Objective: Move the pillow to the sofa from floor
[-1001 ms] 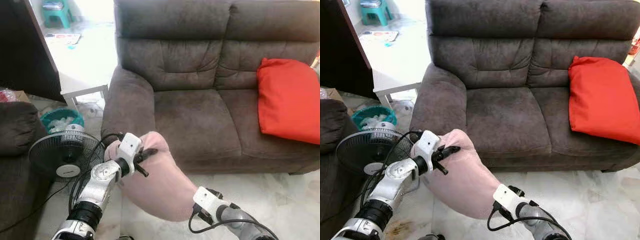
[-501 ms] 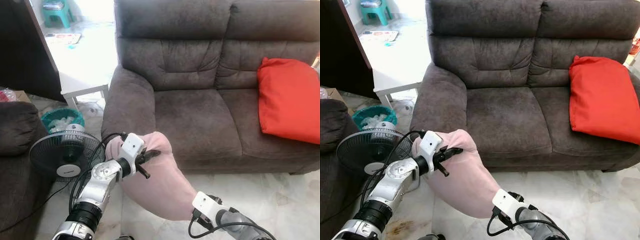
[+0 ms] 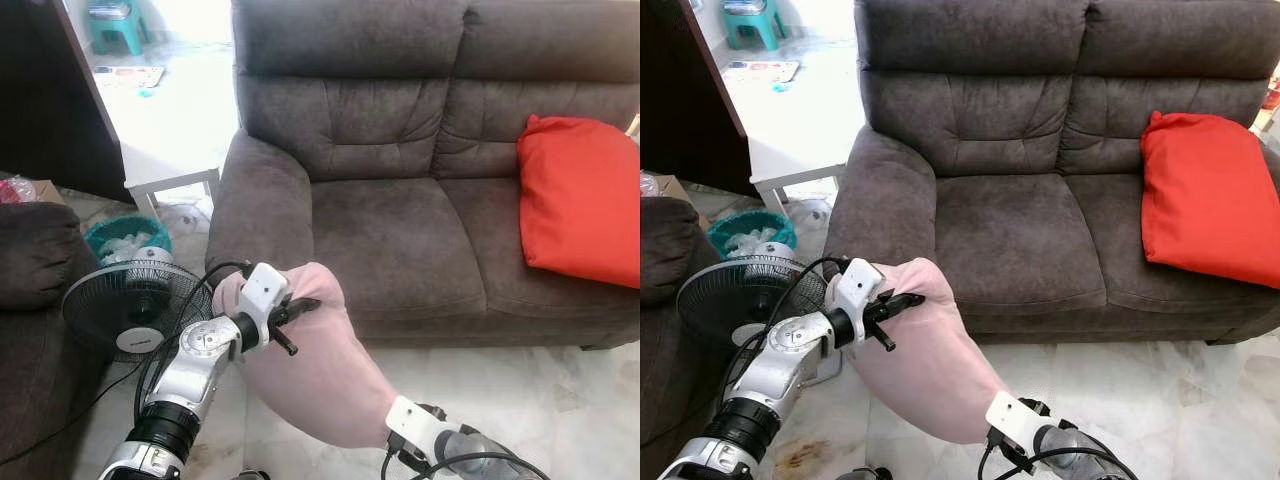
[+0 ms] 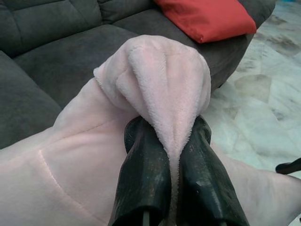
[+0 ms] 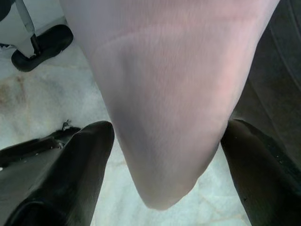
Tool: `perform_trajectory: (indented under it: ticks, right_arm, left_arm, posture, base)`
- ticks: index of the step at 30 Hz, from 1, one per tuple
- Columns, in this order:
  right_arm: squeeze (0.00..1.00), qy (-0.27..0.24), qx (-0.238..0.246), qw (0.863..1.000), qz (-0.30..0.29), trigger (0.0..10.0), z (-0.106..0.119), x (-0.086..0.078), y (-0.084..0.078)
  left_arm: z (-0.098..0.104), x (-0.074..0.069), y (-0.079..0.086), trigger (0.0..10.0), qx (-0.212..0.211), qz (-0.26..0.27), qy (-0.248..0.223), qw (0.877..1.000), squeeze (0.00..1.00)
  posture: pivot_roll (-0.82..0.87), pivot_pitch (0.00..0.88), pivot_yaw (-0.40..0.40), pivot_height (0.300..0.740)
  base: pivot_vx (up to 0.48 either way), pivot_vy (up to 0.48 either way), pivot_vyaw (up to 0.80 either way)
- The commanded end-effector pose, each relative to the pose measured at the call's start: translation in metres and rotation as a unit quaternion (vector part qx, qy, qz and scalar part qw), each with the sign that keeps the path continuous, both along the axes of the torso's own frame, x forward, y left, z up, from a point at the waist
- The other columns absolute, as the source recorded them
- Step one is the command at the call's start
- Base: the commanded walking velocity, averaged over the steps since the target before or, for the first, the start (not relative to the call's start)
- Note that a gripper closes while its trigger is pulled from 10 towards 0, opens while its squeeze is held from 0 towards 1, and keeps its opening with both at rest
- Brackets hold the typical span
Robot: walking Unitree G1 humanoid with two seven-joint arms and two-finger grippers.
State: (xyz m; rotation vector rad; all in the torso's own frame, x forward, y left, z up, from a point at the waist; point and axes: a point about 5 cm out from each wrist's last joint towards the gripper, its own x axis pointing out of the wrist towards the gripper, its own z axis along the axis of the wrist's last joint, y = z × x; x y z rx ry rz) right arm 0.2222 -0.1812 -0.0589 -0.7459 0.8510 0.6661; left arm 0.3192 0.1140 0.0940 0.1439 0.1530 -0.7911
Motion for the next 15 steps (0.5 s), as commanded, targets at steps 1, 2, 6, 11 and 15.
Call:
perform_trajectory:
  ticks: [1, 2, 6, 11, 15]
  right_arm:
    - [0.0, 0.014, -0.008, 1.0, -0.003, 10.0, -0.0031, -0.0047, -0.0029]
    - [0.0, 0.014, -0.008, 1.0, -0.003, 10.0, -0.0034, -0.0051, -0.0031]
    - [0.0, 0.014, -0.009, 1.0, -0.005, 9.3, -0.0042, -0.0063, -0.0033]
    - [0.0, 0.015, -0.008, 1.0, -0.005, 0.0, -0.0049, -0.0072, -0.0026]
    - [0.0, 0.015, -0.008, 1.0, -0.006, 0.0, -0.0053, -0.0076, -0.0027]
  left_arm:
    - [0.0269, 0.0065, -0.0097, 10.0, -0.009, -0.021, -0.055, 0.998, 0.0]
    - [0.0271, 0.0064, -0.0098, 10.0, -0.009, -0.021, -0.055, 0.998, 0.0]
    - [0.0273, 0.0064, -0.0098, 10.0, -0.01, -0.021, -0.055, 0.998, 0.0]
    - [0.0269, 0.0064, -0.0097, 10.0, -0.008, -0.021, -0.056, 0.998, 0.0]
    - [0.0268, 0.0066, -0.0096, 10.0, -0.008, -0.02, -0.056, 0.998, 0.0]
  posture:
    - [0.07, 0.013, -0.054, 0.74]
    - [0.07, 0.014, -0.055, 0.74]
    - [0.07, 0.014, -0.056, 0.74]
    - [0.07, 0.014, -0.056, 0.74]
    - [0.07, 0.014, -0.057, 0.74]
  base:
    - [0.0, 0.0, 0.0]
    - [0.0, 0.0, 0.0]
    - [0.0, 0.0, 0.0]
    - [0.0, 0.0, 0.0]
    - [0.0, 0.0, 0.0]
